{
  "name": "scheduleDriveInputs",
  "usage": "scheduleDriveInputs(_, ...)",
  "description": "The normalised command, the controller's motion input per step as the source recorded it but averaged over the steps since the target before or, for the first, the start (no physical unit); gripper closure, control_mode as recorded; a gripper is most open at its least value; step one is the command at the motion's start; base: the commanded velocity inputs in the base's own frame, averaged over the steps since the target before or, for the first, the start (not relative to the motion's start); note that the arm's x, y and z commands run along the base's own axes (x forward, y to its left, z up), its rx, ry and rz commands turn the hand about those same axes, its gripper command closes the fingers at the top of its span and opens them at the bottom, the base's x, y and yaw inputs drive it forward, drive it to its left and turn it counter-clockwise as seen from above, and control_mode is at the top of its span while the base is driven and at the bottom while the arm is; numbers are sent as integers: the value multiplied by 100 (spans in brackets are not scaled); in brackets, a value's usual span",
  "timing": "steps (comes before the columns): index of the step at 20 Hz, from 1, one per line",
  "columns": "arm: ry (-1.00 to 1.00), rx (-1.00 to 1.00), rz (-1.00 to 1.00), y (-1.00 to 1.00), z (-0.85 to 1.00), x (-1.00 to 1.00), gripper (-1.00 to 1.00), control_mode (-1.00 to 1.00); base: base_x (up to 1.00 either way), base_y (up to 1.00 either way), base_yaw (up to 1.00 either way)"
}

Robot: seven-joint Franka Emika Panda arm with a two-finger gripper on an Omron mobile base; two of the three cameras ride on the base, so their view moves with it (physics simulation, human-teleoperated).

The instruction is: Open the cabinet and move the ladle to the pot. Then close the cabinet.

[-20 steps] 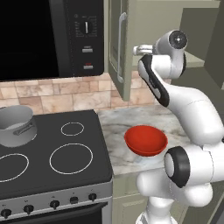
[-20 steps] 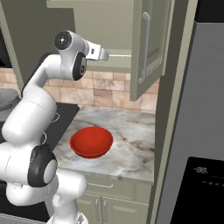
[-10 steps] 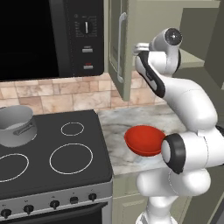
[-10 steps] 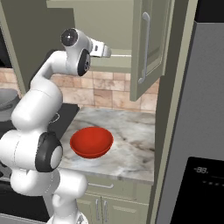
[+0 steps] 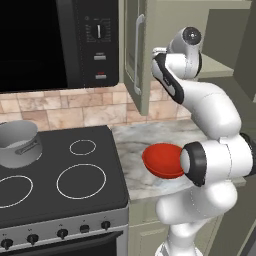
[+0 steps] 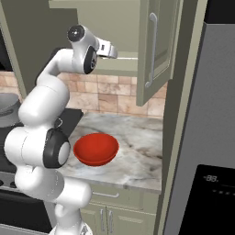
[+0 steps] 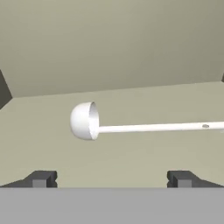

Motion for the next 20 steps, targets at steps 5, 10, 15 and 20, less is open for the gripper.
scheduleDriveInputs(5,4,0,0,13,0,26,-100,-100,0,0,0)
scheduleDriveInputs(10,0,0,0,10,0,33,-100,-100,0,0,0)
scheduleDriveInputs(15,0,0,0,6,-6,38,-100,-100,0,0,0)
scheduleDriveInputs(20,0,0,0,3,-8,32,-100,-100,0,0,0)
